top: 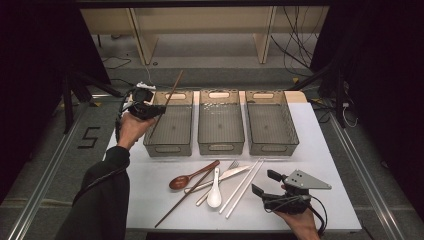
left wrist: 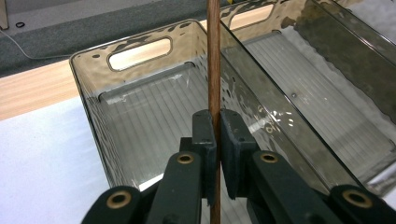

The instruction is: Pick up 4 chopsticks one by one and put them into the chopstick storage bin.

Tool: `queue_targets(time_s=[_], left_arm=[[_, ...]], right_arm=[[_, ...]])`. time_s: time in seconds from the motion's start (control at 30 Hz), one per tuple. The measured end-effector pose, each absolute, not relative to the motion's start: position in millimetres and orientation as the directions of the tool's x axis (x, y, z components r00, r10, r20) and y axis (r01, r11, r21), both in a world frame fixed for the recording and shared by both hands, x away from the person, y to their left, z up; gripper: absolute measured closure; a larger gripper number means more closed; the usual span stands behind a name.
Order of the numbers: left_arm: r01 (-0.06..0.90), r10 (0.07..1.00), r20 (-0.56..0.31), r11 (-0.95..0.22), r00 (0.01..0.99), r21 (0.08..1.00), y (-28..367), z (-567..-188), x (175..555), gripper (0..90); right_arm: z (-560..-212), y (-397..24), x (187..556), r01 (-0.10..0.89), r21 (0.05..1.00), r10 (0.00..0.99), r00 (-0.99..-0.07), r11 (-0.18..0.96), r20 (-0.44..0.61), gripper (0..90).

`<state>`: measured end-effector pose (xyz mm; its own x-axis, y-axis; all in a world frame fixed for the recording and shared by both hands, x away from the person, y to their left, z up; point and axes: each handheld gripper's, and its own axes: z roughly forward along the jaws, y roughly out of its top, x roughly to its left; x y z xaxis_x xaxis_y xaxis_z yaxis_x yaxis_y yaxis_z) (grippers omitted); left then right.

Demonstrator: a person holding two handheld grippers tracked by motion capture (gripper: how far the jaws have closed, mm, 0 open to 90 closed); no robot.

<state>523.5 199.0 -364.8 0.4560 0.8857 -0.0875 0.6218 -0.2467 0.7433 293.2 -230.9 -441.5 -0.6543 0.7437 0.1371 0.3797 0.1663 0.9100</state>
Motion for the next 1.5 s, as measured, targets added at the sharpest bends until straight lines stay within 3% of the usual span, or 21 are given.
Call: queue_targets(time_s=[0.67,1.2,1.4,1.5], left_arm=[[0.656,0.902,-0.069,-0.256,0.426,0.71,195.1,-390.3,539.5,84.3],[0.711,0.911,-0.104,-0.236,0.399,0.662,196.1,-408.1,537.9,82.9],[0.743,0.906,-0.168,-0.2,0.389,0.639,197.3,-405.4,531.2,58.5],[0.746,0.897,-0.196,-0.19,0.396,0.639,198.0,-401.3,522.1,51.2]], right_arm=[[-441.8,-230.6,293.4,0.38,0.909,0.743,-0.656,0.17,0.135,25.4],[-442.2,-230.9,294.0,0.385,0.908,0.744,-0.653,0.165,0.142,25.5],[-442.3,-231.0,294.0,0.386,0.908,0.745,-0.651,0.165,0.142,25.5],[-442.2,-231.1,294.1,0.386,0.908,0.746,-0.651,0.165,0.141,25.5]])
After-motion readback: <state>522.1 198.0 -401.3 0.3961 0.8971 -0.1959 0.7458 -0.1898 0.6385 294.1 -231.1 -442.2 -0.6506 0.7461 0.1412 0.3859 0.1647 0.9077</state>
